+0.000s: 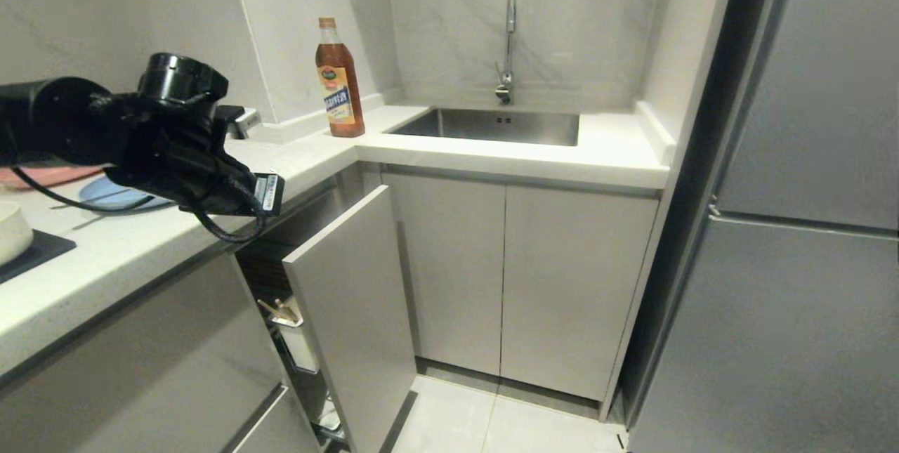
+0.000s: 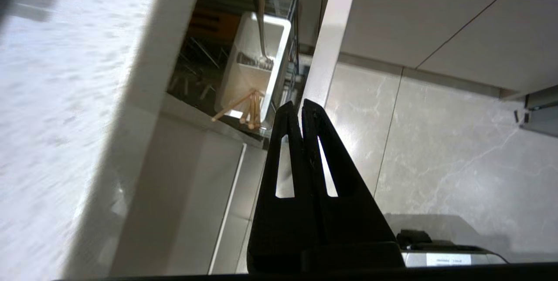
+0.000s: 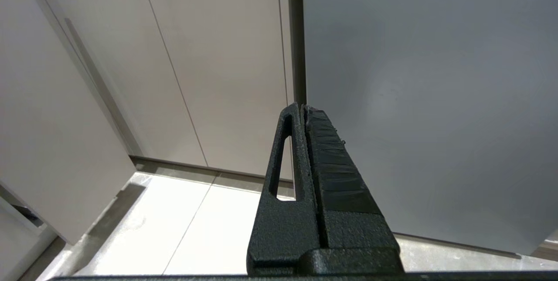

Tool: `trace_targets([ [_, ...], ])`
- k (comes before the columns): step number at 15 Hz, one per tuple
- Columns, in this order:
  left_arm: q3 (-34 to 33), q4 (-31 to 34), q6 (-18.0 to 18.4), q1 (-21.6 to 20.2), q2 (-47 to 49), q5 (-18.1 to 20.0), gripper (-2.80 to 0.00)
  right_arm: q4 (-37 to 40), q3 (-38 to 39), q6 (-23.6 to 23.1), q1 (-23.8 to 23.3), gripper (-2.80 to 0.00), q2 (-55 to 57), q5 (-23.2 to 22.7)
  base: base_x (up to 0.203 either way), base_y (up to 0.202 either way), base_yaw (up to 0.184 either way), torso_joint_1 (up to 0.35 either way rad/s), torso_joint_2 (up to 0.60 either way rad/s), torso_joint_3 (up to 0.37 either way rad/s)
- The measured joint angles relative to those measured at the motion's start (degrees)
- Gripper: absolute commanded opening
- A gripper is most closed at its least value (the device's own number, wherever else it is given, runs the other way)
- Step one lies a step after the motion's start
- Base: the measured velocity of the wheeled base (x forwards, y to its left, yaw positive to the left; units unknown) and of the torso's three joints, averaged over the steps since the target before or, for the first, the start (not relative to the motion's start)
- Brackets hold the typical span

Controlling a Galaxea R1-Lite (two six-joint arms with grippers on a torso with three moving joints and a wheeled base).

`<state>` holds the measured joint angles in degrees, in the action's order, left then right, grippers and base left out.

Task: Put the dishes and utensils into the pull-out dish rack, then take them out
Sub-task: Open the cupboard

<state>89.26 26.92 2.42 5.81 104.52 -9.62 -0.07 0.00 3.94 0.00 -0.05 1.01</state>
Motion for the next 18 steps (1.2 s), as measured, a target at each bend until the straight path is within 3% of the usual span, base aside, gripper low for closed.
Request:
trace_targets([
  [5,2.28,-1.04,-0.94,-0.01,7.37,0.02,-2.80,0.00,0.00,0.00,0.00,-2.80,0.00,-0.01,0.000,0.000,0.000,0.000,0.00,0.000],
  [13,3.87,-9.78,-4.59,-0.39,14.95,-0.34,-2.80,0.00,0.00,0.00,0.00,-2.80,0.00,0.01,0.000,0.000,0.000,0.000,0.00,0.000],
  [18,4.57,-15.37,-6.93,-0.44,18.29,-4.92,-2.80,0.00,0.00,0.00,0.00,-2.80,0.00,-0.01,0.000,0.000,0.000,0.000,0.00,0.000],
])
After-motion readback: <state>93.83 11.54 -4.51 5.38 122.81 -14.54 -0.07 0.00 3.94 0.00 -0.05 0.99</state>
